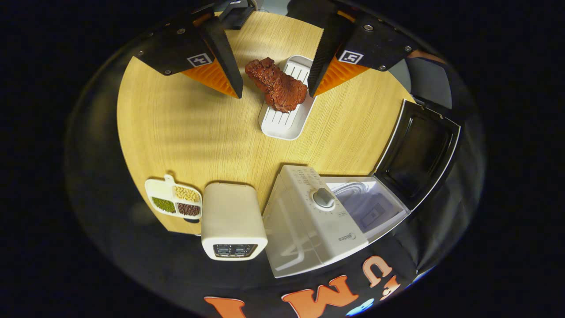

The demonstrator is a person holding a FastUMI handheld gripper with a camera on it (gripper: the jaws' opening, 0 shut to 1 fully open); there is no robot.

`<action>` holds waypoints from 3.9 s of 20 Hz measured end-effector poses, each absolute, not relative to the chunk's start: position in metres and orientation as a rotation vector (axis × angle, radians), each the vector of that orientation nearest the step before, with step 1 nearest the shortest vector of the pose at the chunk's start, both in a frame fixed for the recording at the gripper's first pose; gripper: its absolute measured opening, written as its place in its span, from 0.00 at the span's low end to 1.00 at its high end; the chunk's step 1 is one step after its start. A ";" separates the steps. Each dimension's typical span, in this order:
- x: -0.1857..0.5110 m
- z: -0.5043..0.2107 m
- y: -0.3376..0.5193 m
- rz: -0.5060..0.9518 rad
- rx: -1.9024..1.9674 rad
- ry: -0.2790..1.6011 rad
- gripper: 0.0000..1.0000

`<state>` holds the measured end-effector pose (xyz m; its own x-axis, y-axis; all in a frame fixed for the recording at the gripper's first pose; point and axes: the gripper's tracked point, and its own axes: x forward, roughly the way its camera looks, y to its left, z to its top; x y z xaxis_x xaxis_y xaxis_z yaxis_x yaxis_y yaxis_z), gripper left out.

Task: Open the microwave, put the food inside, and close the microwave door.

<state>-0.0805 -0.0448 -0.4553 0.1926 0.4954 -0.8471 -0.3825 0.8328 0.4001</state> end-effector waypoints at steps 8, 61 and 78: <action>-0.086 -0.489 -0.035 0.685 0.243 1.395 0.61; 0.012 -0.369 0.313 0.290 0.944 0.786 0.12; 0.065 -0.427 0.338 -0.016 1.090 0.678 0.15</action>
